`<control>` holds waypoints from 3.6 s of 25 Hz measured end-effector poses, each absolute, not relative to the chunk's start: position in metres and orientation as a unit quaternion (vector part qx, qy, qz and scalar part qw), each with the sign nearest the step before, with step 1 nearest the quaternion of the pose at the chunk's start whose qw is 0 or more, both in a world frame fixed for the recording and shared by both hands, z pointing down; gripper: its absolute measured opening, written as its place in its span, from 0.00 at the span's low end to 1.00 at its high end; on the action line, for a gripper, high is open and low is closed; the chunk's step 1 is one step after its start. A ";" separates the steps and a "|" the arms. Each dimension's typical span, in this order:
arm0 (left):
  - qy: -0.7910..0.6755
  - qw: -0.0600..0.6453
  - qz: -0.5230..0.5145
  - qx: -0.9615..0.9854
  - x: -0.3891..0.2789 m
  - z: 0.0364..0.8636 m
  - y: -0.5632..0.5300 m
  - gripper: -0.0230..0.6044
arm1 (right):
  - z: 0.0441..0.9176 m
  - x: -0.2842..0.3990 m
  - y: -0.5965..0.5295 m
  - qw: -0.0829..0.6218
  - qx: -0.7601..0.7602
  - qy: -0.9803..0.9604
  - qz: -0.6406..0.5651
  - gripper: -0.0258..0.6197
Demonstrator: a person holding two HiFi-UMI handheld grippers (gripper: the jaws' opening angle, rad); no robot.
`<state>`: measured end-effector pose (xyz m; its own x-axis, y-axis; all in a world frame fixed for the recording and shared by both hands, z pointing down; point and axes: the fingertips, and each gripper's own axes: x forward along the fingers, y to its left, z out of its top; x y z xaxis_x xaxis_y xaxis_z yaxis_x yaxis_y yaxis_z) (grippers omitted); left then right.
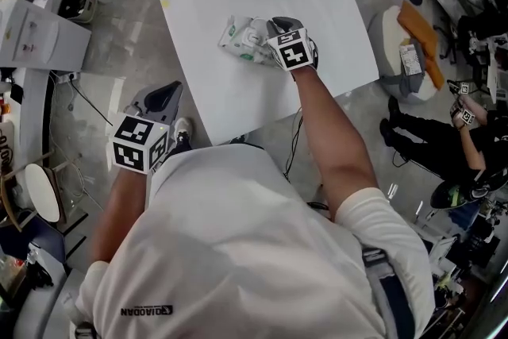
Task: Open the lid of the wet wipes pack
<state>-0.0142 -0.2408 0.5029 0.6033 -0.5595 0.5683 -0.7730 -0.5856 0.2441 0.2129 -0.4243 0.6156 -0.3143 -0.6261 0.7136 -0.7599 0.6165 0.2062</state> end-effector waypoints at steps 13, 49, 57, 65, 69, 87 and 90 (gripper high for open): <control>-0.420 0.254 0.229 0.841 -0.027 0.510 -0.238 0.05 | 0.677 0.222 -0.452 0.450 0.397 -0.789 0.132 0.12; -0.309 0.183 0.207 0.910 0.004 0.478 -0.262 0.05 | 0.544 0.199 -0.310 0.321 0.478 -0.805 0.146 0.13; -0.270 0.160 0.193 0.929 0.027 0.465 -0.255 0.05 | 0.525 0.186 -0.217 0.207 0.506 -0.798 0.253 0.12; -0.232 0.166 0.185 0.940 0.050 0.455 -0.240 0.05 | 0.479 0.176 -0.176 0.112 0.523 -0.804 0.259 0.07; -0.220 0.154 0.182 0.946 0.055 0.448 -0.235 0.05 | 0.462 0.177 -0.171 0.086 0.537 -0.803 0.245 0.05; -0.211 0.155 0.185 0.947 0.050 0.448 -0.225 0.05 | 0.459 0.178 -0.155 0.030 0.564 -0.784 0.257 0.05; -0.212 0.152 0.185 0.947 0.048 0.447 -0.224 0.05 | 0.458 0.177 -0.156 0.037 0.565 -0.785 0.251 0.05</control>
